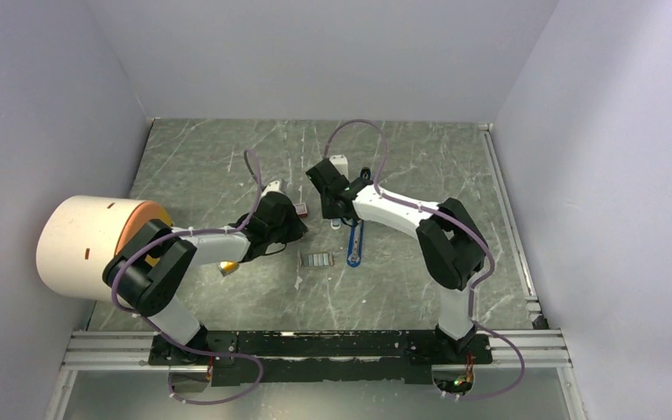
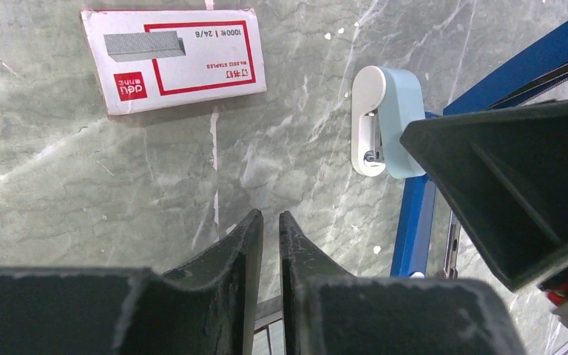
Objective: Load the staples into the stapler
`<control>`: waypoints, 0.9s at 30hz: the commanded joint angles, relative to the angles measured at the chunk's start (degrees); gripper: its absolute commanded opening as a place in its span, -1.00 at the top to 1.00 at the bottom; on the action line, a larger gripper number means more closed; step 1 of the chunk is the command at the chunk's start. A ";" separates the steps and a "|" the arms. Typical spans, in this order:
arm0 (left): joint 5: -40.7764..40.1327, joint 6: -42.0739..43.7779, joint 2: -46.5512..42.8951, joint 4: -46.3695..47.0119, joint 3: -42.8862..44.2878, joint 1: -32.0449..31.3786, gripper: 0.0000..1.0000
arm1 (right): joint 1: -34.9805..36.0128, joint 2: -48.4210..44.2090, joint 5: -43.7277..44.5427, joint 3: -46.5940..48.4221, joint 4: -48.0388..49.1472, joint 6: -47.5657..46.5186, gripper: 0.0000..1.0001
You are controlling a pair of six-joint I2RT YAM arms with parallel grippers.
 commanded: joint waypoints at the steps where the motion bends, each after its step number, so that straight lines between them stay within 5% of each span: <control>1: 0.46 0.72 -1.57 2.25 -0.74 0.52 0.58 | -0.22 -4.93 1.62 2.00 -1.63 -0.87 0.36; 8: 2.47 1.21 -5.17 2.36 -1.92 0.52 0.50 | -0.90 -14.52 5.55 -1.46 0.42 -0.65 0.19; 15: 4.64 2.25 -12.95 0.89 -4.78 0.52 0.17 | -3.98 -22.78 10.75 -6.23 2.28 -1.30 -0.28; 21: 5.63 5.02 -21.95 -1.45 -7.93 0.52 -0.23 | -8.05 -21.93 9.93 -6.56 3.38 -2.49 -0.59; 27: 5.89 8.54 -31.71 -8.63 -9.65 0.52 -0.27 | -10.85 -16.34 8.50 -2.27 2.87 -2.85 -0.61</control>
